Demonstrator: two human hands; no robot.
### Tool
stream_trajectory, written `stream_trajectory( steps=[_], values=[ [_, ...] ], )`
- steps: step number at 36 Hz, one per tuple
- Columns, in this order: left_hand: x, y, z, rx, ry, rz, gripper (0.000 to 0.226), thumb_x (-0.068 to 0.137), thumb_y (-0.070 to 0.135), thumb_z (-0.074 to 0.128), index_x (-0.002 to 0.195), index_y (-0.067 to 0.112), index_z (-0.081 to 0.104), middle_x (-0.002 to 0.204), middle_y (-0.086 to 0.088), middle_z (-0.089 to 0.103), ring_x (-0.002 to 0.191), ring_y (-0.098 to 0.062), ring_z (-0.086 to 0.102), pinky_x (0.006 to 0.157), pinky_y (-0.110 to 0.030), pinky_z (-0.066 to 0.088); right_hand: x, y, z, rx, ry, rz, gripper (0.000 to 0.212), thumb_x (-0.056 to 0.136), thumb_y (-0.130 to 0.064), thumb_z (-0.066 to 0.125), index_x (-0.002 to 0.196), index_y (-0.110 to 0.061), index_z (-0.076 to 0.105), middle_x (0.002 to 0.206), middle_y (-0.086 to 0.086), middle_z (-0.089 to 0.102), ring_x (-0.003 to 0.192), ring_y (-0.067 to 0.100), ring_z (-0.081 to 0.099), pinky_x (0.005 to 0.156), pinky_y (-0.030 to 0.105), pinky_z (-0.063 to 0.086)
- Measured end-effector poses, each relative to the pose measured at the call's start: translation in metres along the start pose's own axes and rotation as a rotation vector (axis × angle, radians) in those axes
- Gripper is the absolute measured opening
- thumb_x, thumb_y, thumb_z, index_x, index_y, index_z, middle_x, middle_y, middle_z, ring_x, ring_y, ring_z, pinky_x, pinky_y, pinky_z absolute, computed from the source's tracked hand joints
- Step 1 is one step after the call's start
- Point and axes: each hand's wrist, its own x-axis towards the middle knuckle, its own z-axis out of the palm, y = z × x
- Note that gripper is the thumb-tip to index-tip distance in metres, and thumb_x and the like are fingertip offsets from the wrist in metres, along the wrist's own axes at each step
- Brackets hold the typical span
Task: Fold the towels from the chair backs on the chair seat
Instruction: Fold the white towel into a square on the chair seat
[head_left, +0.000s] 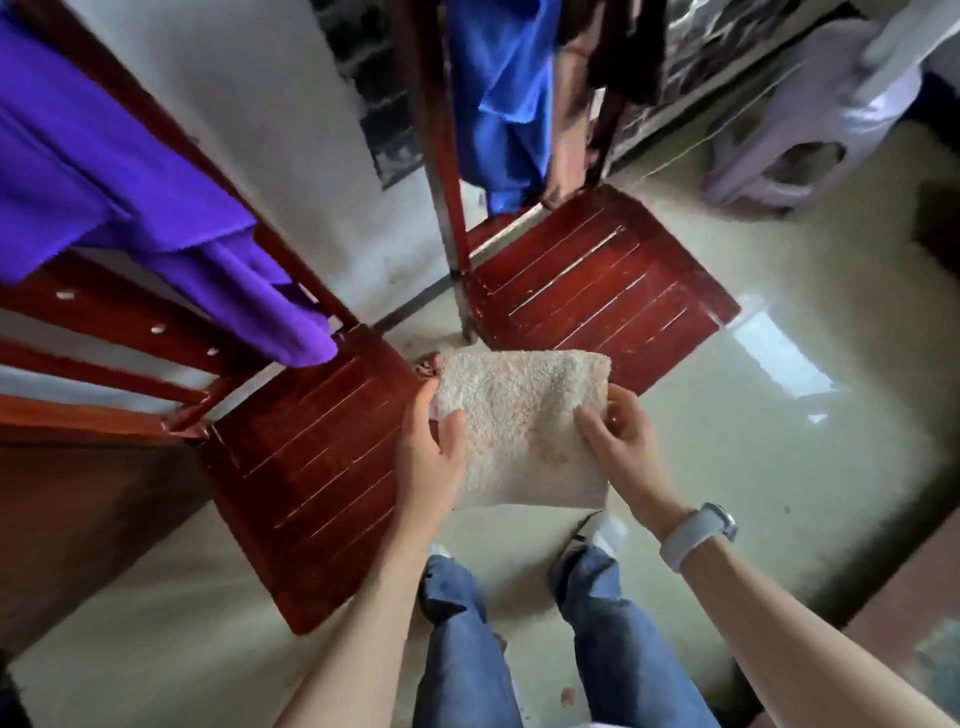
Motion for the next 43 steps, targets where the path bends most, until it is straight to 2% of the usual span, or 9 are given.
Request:
stream_trajectory(
  steps=[3, 6, 13, 16, 21, 26, 30, 38, 43],
  values=[
    [-0.009, 0.064, 0.053, -0.006, -0.036, 0.038, 0.045, 0.095, 0.017, 0.047, 0.138, 0.011, 0.037, 0.141, -0.009, 0.042, 0.122, -0.008, 0.039, 0.078, 0.008, 0.028, 0.005, -0.002, -0.077, 0.013, 0.076, -0.060, 0.019, 0.091, -0.015, 0.053, 0.109, -0.018, 0.048, 0.091, -0.001, 0.055, 0.076, 0.008, 0.053, 0.065, 0.016, 0.049],
    [-0.017, 0.123, 0.112, -0.007, -0.066, 0.112, 0.043, 0.094, 0.017, 0.048, 0.136, 0.011, 0.040, 0.138, -0.008, 0.046, 0.125, -0.016, 0.043, 0.087, -0.003, 0.030, 0.007, 0.000, -0.158, 0.018, 0.168, -0.072, 0.022, 0.091, -0.011, 0.052, 0.112, -0.015, 0.048, 0.090, -0.003, 0.054, 0.074, 0.003, 0.052, 0.061, 0.009, 0.046],
    [-0.033, 0.242, 0.242, 0.049, -0.254, 0.307, 0.043, 0.093, 0.015, 0.049, 0.134, 0.010, 0.042, 0.136, -0.008, 0.049, 0.125, -0.018, 0.044, 0.098, -0.019, 0.031, 0.008, 0.017, -0.322, 0.103, 0.422, -0.031, 0.025, 0.090, -0.007, 0.052, 0.116, -0.004, 0.050, 0.085, 0.000, 0.055, 0.065, 0.003, 0.053, 0.054, 0.008, 0.043],
    [-0.035, 0.290, 0.293, 0.081, -0.349, 0.387, 0.043, 0.093, 0.015, 0.048, 0.135, 0.010, 0.041, 0.136, -0.007, 0.048, 0.125, -0.018, 0.044, 0.095, -0.016, 0.030, 0.010, 0.023, -0.380, 0.130, 0.535, -0.026, 0.024, 0.090, -0.006, 0.052, 0.114, -0.003, 0.052, 0.084, -0.003, 0.055, 0.066, 0.003, 0.052, 0.056, 0.009, 0.044],
    [-0.028, 0.358, 0.374, 0.094, -0.478, 0.463, 0.040, 0.093, 0.023, 0.047, 0.133, 0.021, 0.041, 0.121, -0.008, 0.058, 0.101, -0.034, 0.059, 0.081, -0.040, 0.050, 0.026, 0.029, -0.465, 0.157, 0.685, -0.024, 0.018, 0.090, -0.007, 0.052, 0.107, -0.011, 0.051, 0.084, -0.008, 0.056, 0.069, 0.001, 0.051, 0.059, 0.008, 0.042],
    [-0.007, 0.425, 0.459, 0.072, -0.529, 0.535, 0.038, 0.093, 0.021, 0.049, 0.130, 0.020, 0.045, 0.118, -0.006, 0.060, 0.102, -0.026, 0.058, 0.084, -0.035, 0.048, 0.068, 0.032, -0.552, 0.133, 0.782, 0.003, 0.021, 0.089, -0.014, 0.054, 0.110, -0.016, 0.052, 0.089, -0.013, 0.057, 0.079, 0.002, 0.054, 0.067, 0.014, 0.043],
    [0.016, 0.485, 0.535, 0.033, -0.551, 0.566, 0.037, 0.092, 0.015, 0.051, 0.128, 0.014, 0.048, 0.115, 0.003, 0.056, 0.100, -0.007, 0.050, 0.081, -0.016, 0.036, 0.114, 0.030, -0.631, 0.125, 0.829, 0.028, 0.026, 0.089, -0.017, 0.054, 0.115, -0.014, 0.054, 0.098, -0.005, 0.060, 0.093, 0.011, 0.056, 0.079, 0.025, 0.042],
    [0.052, 0.596, 0.672, 0.058, -0.650, 0.630, 0.038, 0.091, 0.014, 0.051, 0.129, 0.012, 0.047, 0.126, -0.007, 0.056, 0.112, -0.019, 0.053, 0.091, -0.024, 0.040, 0.184, 0.021, -0.772, 0.135, 0.926, 0.061, 0.029, 0.090, -0.018, 0.055, 0.117, -0.010, 0.053, 0.097, -0.005, 0.060, 0.088, 0.009, 0.057, 0.073, 0.021, 0.041],
    [0.069, 0.656, 0.746, 0.086, -0.705, 0.654, 0.039, 0.091, 0.019, 0.051, 0.129, 0.016, 0.046, 0.124, -0.007, 0.058, 0.107, -0.026, 0.057, 0.093, -0.042, 0.047, 0.226, 0.021, -0.847, 0.162, 0.985, 0.091, 0.029, 0.090, -0.017, 0.054, 0.118, -0.011, 0.053, 0.092, -0.011, 0.056, 0.089, 0.009, 0.055, 0.077, 0.024, 0.038]
  ],
)
